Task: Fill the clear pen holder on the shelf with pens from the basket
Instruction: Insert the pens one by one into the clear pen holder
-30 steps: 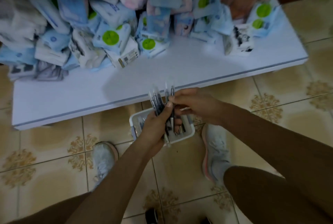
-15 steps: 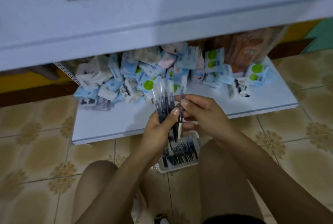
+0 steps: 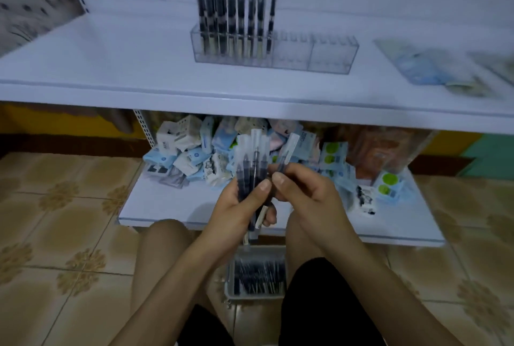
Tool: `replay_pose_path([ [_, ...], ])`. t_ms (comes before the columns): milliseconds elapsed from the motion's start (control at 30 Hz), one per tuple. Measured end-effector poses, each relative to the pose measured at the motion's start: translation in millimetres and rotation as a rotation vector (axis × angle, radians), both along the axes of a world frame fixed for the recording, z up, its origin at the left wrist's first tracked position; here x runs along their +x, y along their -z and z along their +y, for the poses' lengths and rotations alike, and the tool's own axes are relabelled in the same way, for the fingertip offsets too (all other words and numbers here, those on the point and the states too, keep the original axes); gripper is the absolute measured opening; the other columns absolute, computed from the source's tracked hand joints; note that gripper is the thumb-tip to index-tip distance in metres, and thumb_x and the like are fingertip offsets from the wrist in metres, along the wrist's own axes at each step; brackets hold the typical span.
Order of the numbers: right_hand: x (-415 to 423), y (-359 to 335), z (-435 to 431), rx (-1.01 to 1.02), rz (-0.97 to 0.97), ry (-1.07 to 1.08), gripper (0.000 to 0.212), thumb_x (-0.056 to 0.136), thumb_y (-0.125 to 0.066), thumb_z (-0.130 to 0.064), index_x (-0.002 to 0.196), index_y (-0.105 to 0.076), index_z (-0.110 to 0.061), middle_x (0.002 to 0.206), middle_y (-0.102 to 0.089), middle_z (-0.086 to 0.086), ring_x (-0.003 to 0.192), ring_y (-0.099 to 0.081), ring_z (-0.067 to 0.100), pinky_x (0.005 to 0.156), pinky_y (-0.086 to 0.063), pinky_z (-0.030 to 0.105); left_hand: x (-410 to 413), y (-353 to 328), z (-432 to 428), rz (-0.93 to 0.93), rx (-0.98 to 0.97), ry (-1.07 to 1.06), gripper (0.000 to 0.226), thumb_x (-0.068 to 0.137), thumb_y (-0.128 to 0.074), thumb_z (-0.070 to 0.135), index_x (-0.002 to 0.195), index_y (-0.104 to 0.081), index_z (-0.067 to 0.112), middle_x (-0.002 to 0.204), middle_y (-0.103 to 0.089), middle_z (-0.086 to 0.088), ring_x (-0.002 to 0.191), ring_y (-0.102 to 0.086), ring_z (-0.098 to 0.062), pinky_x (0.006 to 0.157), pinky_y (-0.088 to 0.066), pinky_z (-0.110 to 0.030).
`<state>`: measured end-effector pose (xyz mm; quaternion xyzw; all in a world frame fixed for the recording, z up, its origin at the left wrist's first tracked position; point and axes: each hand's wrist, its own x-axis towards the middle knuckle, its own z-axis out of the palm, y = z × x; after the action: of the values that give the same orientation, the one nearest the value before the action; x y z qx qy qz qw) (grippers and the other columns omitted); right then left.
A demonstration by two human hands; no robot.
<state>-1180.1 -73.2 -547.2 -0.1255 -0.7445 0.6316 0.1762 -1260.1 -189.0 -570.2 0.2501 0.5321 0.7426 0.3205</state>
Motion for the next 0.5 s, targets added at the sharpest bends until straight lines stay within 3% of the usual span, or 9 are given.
replay_pose_path([
  [67, 0, -12, 1, -0.044, 0.084, 0.021, 0.014, 0.095, -0.054, -0.019, 0.094, -0.067, -0.024, 0.085, -0.068, -0.013, 0.082, -0.065, 0.004, 0.073, -0.051, 0.023, 2, -10, 6, 0.029, 0.037, -0.028, 0.040, 0.087, -0.060, 0.033, 0.113, -0.056, 0.003, 0.077, -0.062, -0.006, 0.052, -0.051, -0.018, 0.055, -0.046, -0.025],
  [167, 0, -37, 2, 0.017, 0.176, -0.020, 0.016, 0.094, -0.054, -0.018, 0.097, -0.066, -0.008, 0.075, -0.065, 0.006, 0.060, -0.061, 0.017, 0.066, -0.055, 0.034, 3, -32, 14, 0.075, 0.076, -0.090, 0.040, 0.090, -0.052, 0.026, 0.116, -0.055, -0.004, 0.067, -0.061, -0.001, 0.051, -0.052, -0.016, 0.053, -0.046, -0.023],
  [267, -5, -66, 8, 0.029, 0.225, 0.008, 0.016, 0.095, -0.053, -0.015, 0.096, -0.067, -0.007, 0.081, -0.064, 0.022, 0.055, -0.057, 0.025, 0.058, -0.053, 0.031, 0, -63, 20, 0.173, 0.081, -0.130, 0.038, 0.091, -0.051, 0.026, 0.119, -0.056, 0.000, 0.071, -0.067, -0.001, 0.058, -0.061, -0.016, 0.057, -0.051, -0.024],
  [400, -22, -101, 14, -0.025, 0.251, 0.073, 0.018, 0.097, -0.051, -0.012, 0.106, -0.066, -0.009, 0.090, -0.070, 0.009, 0.068, -0.067, 0.012, 0.056, -0.054, 0.024, -15, -102, 29, 0.272, 0.071, -0.185, 0.029, 0.098, -0.048, 0.024, 0.118, -0.058, 0.007, 0.095, -0.072, -0.010, 0.078, -0.071, -0.024, 0.065, -0.057, -0.031],
  [500, -41, -117, 15, -0.006, 0.272, 0.075, 0.016, 0.096, -0.052, -0.012, 0.102, -0.066, -0.008, 0.088, -0.069, 0.006, 0.070, -0.067, 0.011, 0.058, -0.056, 0.026, -33, -124, 35, 0.299, 0.075, -0.201, 0.026, 0.099, -0.046, 0.023, 0.117, -0.057, 0.008, 0.090, -0.073, -0.004, 0.076, -0.071, -0.020, 0.063, -0.058, -0.030],
])
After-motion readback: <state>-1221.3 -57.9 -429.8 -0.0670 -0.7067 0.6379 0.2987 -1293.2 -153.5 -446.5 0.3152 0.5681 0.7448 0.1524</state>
